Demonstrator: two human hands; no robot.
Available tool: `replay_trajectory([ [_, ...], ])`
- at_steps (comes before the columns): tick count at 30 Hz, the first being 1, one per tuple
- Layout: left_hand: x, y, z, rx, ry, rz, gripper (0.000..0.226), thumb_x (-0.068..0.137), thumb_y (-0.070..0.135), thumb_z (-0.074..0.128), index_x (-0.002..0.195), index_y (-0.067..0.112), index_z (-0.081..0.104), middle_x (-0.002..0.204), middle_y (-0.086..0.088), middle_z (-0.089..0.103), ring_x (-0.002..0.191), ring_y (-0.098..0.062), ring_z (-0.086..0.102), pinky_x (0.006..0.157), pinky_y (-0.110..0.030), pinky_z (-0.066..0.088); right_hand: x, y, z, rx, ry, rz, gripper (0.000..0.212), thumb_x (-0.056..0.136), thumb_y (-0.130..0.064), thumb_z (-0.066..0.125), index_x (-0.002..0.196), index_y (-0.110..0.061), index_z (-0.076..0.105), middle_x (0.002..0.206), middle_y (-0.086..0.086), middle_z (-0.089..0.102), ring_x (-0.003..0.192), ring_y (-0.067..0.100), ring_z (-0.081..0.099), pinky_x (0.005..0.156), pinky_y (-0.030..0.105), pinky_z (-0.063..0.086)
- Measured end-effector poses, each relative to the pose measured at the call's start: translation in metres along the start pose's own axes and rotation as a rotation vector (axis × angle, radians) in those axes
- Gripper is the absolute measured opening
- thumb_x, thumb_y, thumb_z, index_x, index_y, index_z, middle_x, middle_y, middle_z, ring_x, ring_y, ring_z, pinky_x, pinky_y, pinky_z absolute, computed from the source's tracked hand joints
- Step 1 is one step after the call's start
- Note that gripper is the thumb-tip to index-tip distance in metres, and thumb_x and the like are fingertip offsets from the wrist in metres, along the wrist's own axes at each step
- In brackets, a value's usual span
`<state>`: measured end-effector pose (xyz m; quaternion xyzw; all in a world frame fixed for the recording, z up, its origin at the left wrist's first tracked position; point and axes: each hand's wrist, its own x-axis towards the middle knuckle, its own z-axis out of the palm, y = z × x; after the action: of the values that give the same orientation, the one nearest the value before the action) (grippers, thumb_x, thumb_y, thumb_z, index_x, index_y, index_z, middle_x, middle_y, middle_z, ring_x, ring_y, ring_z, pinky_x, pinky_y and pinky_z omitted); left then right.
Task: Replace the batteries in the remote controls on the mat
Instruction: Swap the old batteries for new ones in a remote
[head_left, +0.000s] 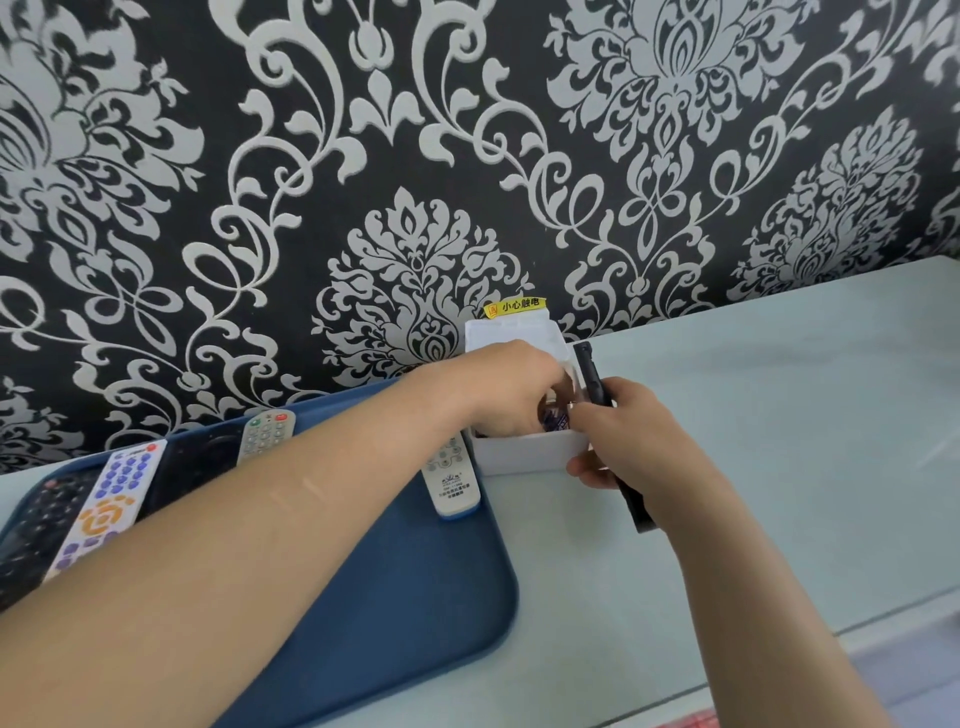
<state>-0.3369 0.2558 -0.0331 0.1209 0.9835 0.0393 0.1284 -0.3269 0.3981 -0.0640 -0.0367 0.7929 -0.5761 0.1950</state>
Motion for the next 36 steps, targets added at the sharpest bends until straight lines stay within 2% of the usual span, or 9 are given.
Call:
replay_trajectory([
  [8,-0.003,-0.005,-0.01,-0.437,-0.093,-0.114,0.032,0.088,0.01,0.056,0.114,0.026,0.067,0.086,0.004,0.07,0.063,-0.008,0.065,0.052,-0.015,0.048,0.001,-0.001,0.0,-0.018,0.026,-0.005,0.016,0.091,-0.01,0.047,0.102,-0.01,0.059,0.082,0.005,0.06,0.053,0.02,0.062,0.054,0.027,0.052],
  [13,-0.007,-0.008,-0.009,-0.579,-0.058,-0.087,0.019,0.089,0.015,0.066,0.106,0.02,0.071,0.071,0.007,0.067,0.059,-0.007,0.061,0.058,-0.016,0.051,0.0,0.0,0.0,-0.064,0.053,-0.061,0.012,0.09,-0.013,0.052,0.098,-0.01,0.062,0.071,0.003,0.059,0.049,0.015,0.06,0.048,0.024,0.045],
  [17,-0.006,0.002,-0.003,-0.408,0.006,-0.053,0.011,0.085,0.023,0.069,0.086,0.034,0.068,0.069,0.014,0.061,0.06,-0.001,0.053,0.055,-0.013,0.042,0.001,0.0,0.0,-0.108,0.073,-0.082,0.014,0.087,-0.011,0.052,0.095,-0.012,0.063,0.064,0.004,0.06,0.035,0.004,0.052,0.05,0.025,0.04],
  [20,-0.006,0.002,-0.002,-0.371,0.071,-0.042,0.009,0.087,0.023,0.067,0.093,0.028,0.07,0.08,0.012,0.063,0.069,0.0,0.055,0.059,-0.012,0.044,-0.001,-0.001,-0.001,-0.103,0.11,-0.105,0.013,0.086,-0.011,0.054,0.096,-0.012,0.063,0.063,0.003,0.06,0.043,0.009,0.056,0.051,0.027,0.04],
  [23,-0.017,-0.005,-0.006,-0.719,0.246,-0.09,0.009,0.093,0.02,0.059,0.092,0.018,0.069,0.076,0.005,0.067,0.056,-0.004,0.05,0.056,-0.019,0.042,-0.003,-0.005,-0.003,-0.201,0.32,-0.242,0.009,0.085,-0.014,0.056,0.094,-0.014,0.059,0.068,0.0,0.058,0.066,0.024,0.058,0.058,0.033,0.042],
  [25,-0.032,-0.007,-0.008,-1.132,0.351,-0.104,0.015,0.097,0.011,0.051,0.093,0.007,0.065,0.071,0.0,0.062,0.051,-0.008,0.04,0.047,-0.017,0.033,-0.01,-0.014,-0.004,-0.076,0.395,-0.346,0.005,0.084,-0.014,0.058,0.089,-0.016,0.059,0.063,-0.001,0.053,0.059,0.021,0.049,0.057,0.033,0.04],
  [29,-0.065,-0.002,-0.006,-1.468,0.421,-0.093,0.018,0.099,0.006,0.044,0.093,0.004,0.061,0.065,0.0,0.056,0.049,-0.007,0.035,0.043,-0.013,0.025,-0.029,-0.037,0.012,0.377,0.071,-0.258,0.005,0.086,-0.012,0.067,0.083,-0.014,0.063,0.072,0.007,0.06,0.048,0.013,0.047,0.045,0.023,0.038],
  [33,-0.099,-0.001,0.004,-1.398,0.572,-0.169,0.019,0.098,0.007,0.049,0.09,0.005,0.066,0.065,0.0,0.056,0.053,-0.009,0.036,0.047,-0.016,0.027,-0.043,-0.046,0.03,0.482,-0.142,-0.24,0.014,0.085,-0.012,0.073,0.078,-0.013,0.06,0.067,0.005,0.06,0.051,0.011,0.047,0.043,0.019,0.033],
  [36,-0.113,-0.002,0.008,-1.297,0.668,-0.235,0.02,0.096,0.006,0.053,0.105,0.016,0.068,0.068,0.004,0.063,0.058,-0.009,0.048,0.052,-0.016,0.039,-0.043,-0.047,0.04,0.532,-0.194,-0.198,0.014,0.086,-0.006,0.071,0.081,-0.013,0.06,0.066,0.004,0.063,0.053,0.012,0.048,0.045,0.02,0.035],
])
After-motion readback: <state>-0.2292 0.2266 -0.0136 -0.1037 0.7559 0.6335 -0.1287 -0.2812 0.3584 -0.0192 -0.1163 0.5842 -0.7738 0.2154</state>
